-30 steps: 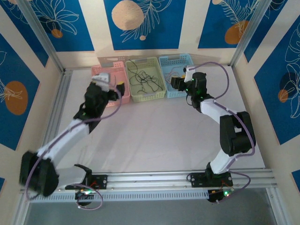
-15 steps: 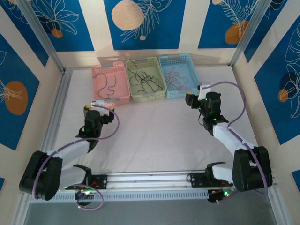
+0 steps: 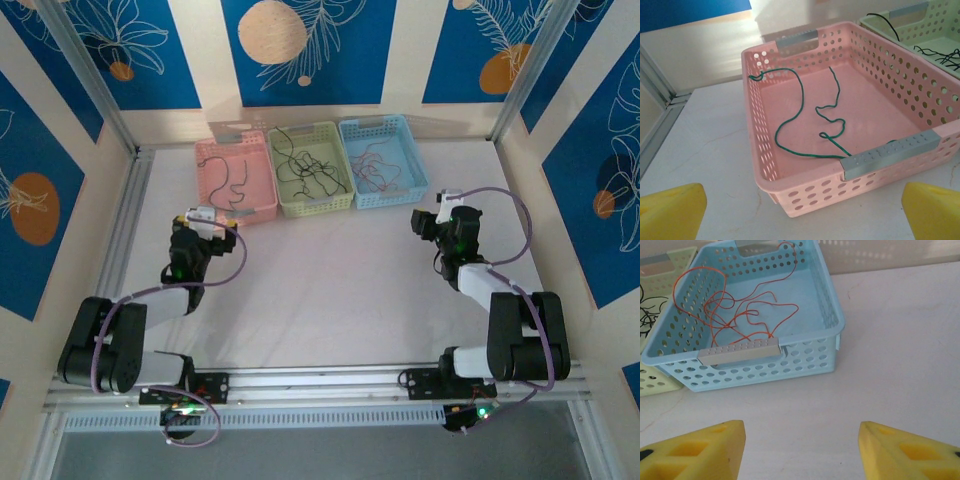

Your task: Untangle the cables

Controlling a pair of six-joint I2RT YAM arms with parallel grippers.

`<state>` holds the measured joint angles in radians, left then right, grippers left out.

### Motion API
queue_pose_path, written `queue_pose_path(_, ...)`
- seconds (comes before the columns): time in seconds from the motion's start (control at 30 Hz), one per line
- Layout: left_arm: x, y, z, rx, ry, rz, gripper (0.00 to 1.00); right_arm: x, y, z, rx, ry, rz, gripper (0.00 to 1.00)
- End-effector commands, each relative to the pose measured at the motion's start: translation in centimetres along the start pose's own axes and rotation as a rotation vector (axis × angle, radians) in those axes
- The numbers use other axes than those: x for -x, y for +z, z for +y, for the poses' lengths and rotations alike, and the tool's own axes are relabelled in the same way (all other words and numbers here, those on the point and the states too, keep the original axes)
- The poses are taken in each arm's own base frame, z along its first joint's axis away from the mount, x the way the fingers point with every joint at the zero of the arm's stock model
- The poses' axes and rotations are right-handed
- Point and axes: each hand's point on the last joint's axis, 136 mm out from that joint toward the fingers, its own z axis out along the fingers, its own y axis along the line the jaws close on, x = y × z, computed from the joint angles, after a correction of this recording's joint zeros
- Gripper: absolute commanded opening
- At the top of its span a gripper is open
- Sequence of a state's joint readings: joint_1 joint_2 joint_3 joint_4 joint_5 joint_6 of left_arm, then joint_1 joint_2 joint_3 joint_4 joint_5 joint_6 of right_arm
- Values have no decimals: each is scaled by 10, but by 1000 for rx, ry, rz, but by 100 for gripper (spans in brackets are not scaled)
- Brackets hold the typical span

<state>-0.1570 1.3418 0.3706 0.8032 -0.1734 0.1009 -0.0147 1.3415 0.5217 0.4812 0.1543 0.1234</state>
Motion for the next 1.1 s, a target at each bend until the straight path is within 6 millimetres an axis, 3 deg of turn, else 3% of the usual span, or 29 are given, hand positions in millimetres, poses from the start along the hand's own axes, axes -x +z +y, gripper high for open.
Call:
queue_pose_path(0.0,14,-1,9,19,-5,-25,100,7,-6,-7,-41,10,-7,61)
queue_pose_path(0.17,-1,-3,9,19,-20,24,100,-20,-7,-15,-96,-42,-23,61)
queue_pose_path(0.33,-29,9,6,30,-21,28,100,-20,-3,-19,-103,-14,-2,59)
queue_pose_path(0.47,-43,20,2,9,-21,57,100,-20,-7,-5,-79,-80,-30,59)
queue_pose_path(0.6,-44,19,-2,-33,-22,52,100,-26,-5,10,-52,-97,18,60)
queue_pose_path(0.8,-44,20,-3,-37,-21,56,100,-18,-18,10,14,-41,-151,59)
queue_pose_path(0.93,-44,20,-3,-37,-21,58,100,-26,2,-11,-2,57,-100,60)
queue_pose_path(1.07,-44,21,-3,-39,-25,62,100,-36,19,8,41,-31,-25,63)
